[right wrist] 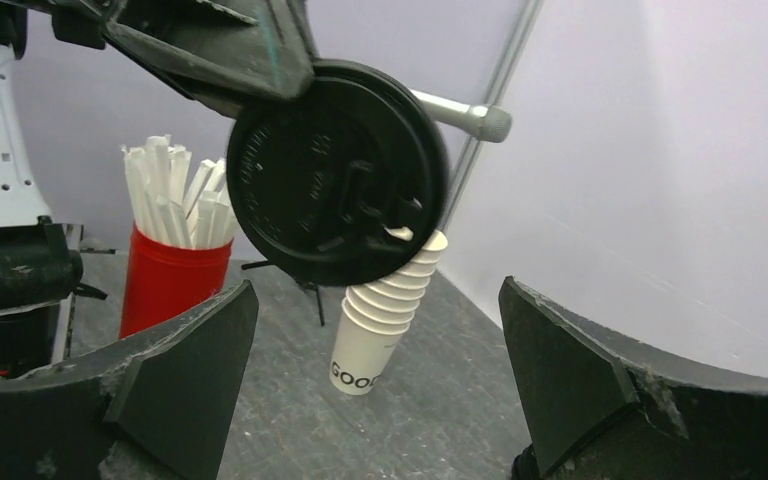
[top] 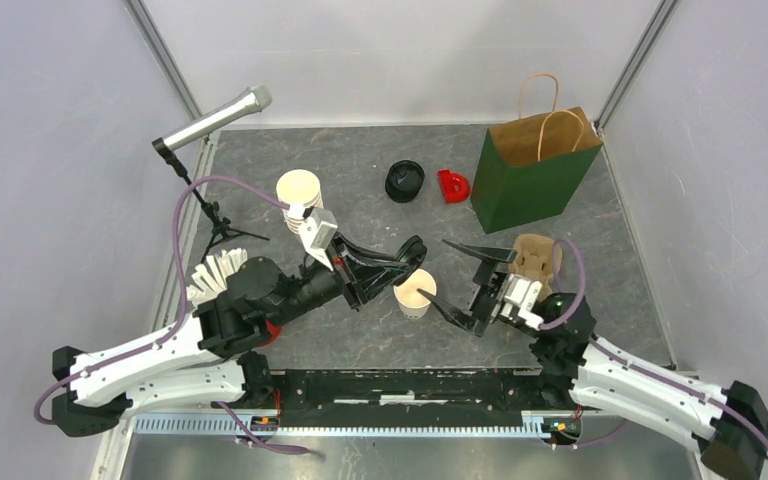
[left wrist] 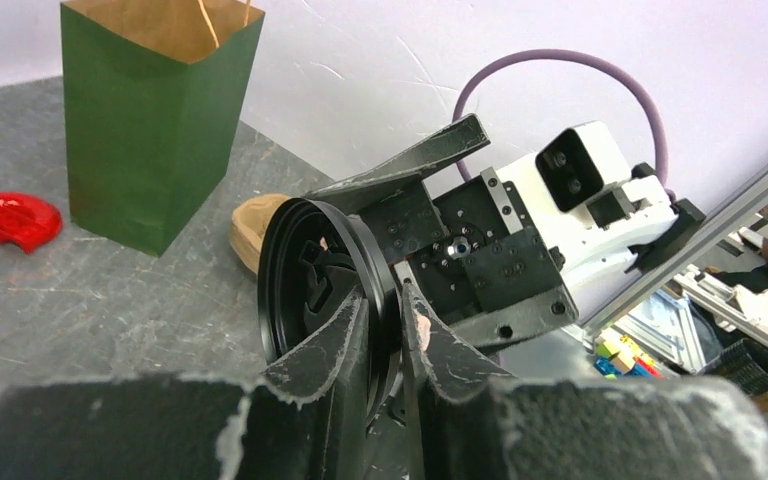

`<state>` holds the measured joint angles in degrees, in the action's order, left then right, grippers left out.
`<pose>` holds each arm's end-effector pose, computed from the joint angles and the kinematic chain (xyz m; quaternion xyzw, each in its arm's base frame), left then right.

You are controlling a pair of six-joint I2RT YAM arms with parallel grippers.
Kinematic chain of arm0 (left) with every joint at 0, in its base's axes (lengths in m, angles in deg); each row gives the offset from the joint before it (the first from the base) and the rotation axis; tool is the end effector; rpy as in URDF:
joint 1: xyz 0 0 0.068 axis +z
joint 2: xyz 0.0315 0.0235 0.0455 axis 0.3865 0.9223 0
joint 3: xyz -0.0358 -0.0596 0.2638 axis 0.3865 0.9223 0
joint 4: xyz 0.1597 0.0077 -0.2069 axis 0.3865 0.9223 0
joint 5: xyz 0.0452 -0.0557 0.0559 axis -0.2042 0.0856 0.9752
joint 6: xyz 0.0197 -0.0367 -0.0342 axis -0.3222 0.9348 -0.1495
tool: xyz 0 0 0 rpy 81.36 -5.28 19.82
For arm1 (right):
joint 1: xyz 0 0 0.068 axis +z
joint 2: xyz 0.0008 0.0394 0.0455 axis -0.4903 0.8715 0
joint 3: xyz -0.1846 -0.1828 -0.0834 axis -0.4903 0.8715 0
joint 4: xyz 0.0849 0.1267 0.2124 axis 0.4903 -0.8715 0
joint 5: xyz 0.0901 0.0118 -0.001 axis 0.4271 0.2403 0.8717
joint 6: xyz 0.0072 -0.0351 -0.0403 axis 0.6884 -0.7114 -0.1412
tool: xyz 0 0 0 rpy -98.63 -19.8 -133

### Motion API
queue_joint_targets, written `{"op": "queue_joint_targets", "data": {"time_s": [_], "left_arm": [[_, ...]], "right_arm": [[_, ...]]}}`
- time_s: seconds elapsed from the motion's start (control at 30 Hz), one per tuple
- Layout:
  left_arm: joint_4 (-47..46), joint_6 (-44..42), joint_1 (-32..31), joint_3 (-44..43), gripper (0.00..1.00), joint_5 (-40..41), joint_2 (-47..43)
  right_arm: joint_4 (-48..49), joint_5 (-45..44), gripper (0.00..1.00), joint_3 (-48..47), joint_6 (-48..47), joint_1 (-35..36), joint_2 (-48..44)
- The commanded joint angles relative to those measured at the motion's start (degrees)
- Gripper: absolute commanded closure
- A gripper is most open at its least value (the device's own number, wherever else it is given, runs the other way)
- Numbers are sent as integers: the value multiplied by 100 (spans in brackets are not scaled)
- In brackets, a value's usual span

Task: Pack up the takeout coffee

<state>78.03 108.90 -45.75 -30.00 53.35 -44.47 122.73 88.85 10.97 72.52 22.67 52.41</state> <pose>0.0671 -0.1606 0.3960 0.2141 0.6119 -0.5222 0.5541 0.0822 0.1208 0.2887 -0.3534 0.3665 0.3765 0.7740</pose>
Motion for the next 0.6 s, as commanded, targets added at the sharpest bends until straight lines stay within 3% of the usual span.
{"op": "queue_joint_targets", "data": {"time_s": [0.0,0.2,0.57], "left_arm": [[-403,453,15,52,76,112,133],[-471,415,19,125,76,162,167],[-385,345,18,151,77,173,197]], "right_arm": [[79,-837,2,-444,-884,627,349],[-53,-1585,2,-678,-1471,1293,744],[-116,-2474,3,-894,-1814,1868,1222]]}}
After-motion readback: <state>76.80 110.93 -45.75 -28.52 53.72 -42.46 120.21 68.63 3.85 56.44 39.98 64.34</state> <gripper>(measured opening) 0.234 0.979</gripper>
